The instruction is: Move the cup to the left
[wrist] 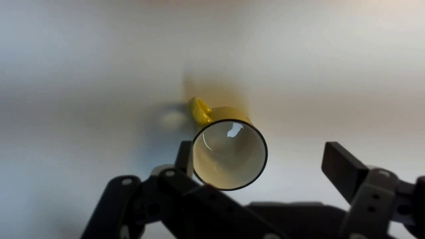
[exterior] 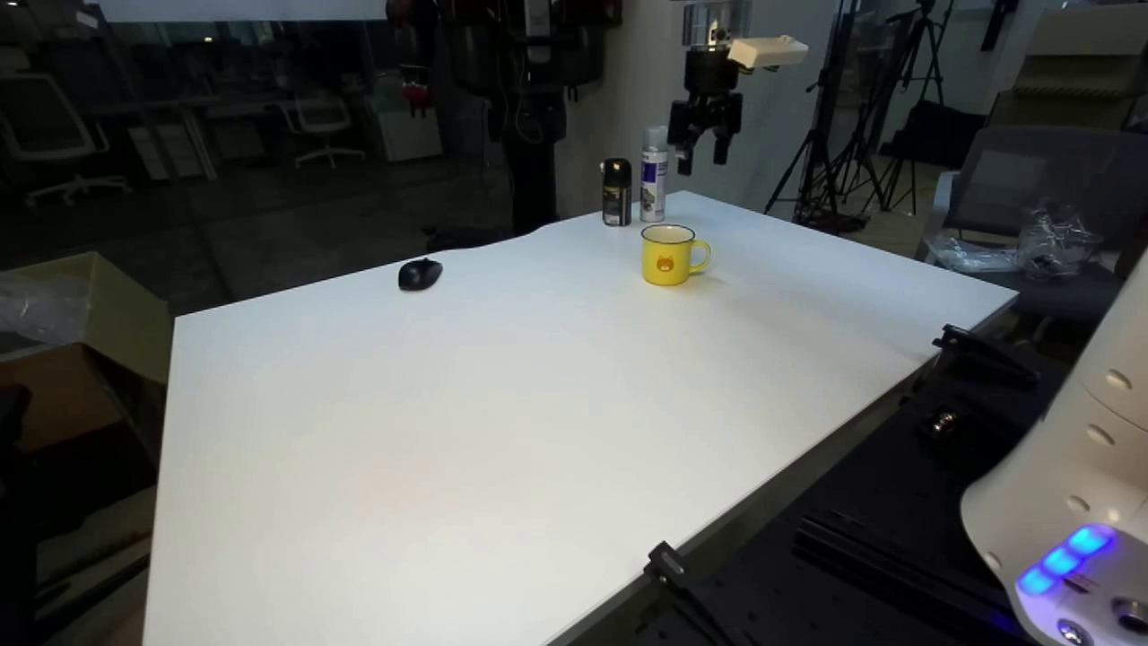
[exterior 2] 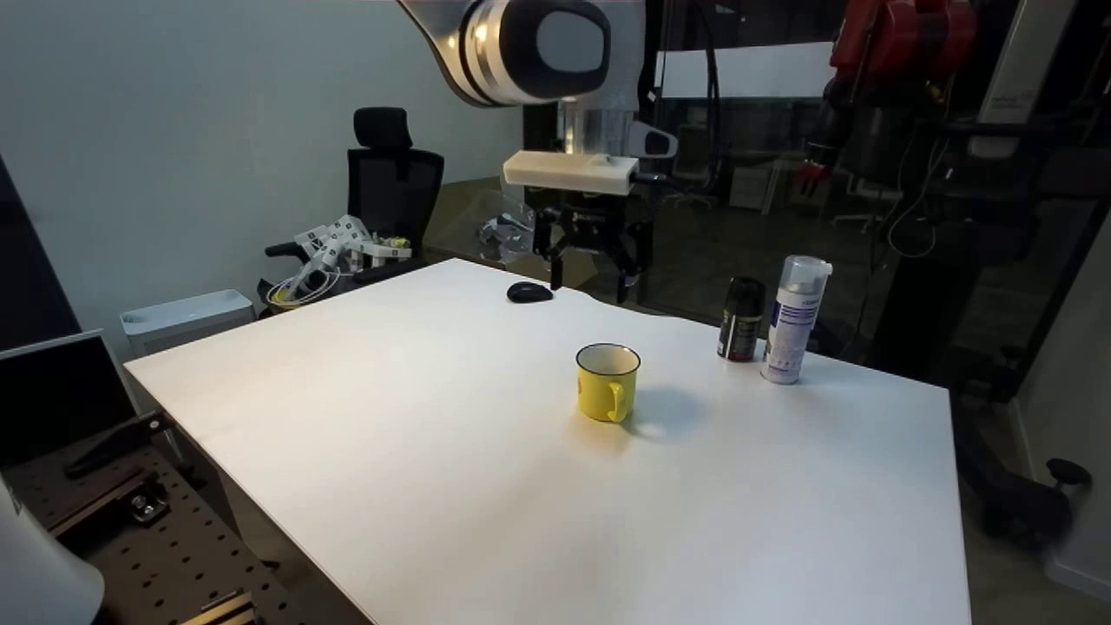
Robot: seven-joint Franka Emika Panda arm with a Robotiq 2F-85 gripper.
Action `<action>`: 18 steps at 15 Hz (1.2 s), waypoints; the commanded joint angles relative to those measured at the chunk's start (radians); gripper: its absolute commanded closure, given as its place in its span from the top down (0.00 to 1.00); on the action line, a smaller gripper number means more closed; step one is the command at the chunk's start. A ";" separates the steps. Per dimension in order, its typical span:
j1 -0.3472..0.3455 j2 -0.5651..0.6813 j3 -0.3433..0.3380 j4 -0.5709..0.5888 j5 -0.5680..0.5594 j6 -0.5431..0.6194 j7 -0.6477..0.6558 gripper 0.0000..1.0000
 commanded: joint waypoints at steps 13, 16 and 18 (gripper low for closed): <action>-0.030 0.267 0.113 0.200 -0.169 -0.048 -0.044 1.00; -0.032 0.308 0.127 0.227 -0.209 -0.049 -0.076 1.00; -0.039 0.325 0.137 0.247 -0.223 -0.052 -0.110 1.00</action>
